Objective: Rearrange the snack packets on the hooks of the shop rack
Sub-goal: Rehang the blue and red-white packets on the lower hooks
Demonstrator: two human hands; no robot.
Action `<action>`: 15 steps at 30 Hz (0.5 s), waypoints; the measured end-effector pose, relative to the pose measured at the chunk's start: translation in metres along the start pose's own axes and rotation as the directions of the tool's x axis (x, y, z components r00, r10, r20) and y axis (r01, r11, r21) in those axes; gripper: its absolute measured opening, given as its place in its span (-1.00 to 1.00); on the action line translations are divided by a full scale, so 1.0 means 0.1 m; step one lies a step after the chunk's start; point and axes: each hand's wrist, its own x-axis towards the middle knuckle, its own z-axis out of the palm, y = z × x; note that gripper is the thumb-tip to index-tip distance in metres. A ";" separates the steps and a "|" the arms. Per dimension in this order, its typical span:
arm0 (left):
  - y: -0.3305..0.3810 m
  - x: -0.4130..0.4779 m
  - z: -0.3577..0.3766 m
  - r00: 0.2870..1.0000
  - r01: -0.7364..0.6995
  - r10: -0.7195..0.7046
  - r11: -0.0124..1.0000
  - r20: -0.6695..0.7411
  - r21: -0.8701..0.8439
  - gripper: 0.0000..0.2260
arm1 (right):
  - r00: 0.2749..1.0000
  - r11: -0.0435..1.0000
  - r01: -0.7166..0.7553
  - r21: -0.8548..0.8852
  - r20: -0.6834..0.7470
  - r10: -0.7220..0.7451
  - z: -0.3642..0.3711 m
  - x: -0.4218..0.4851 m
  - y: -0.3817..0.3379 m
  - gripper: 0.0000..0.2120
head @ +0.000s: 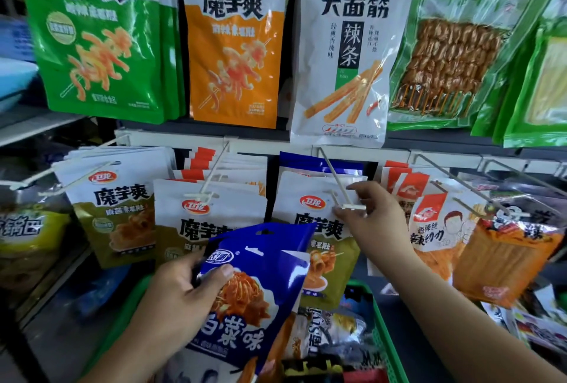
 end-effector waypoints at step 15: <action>-0.20 -0.06 -0.37 0.982 -0.028 0.014 0.997 -0.187 -0.076 -0.91 | 0.913 0.918 0.213 -0.334 -0.267 -0.309 0.13 -0.58 -0.04 -0.68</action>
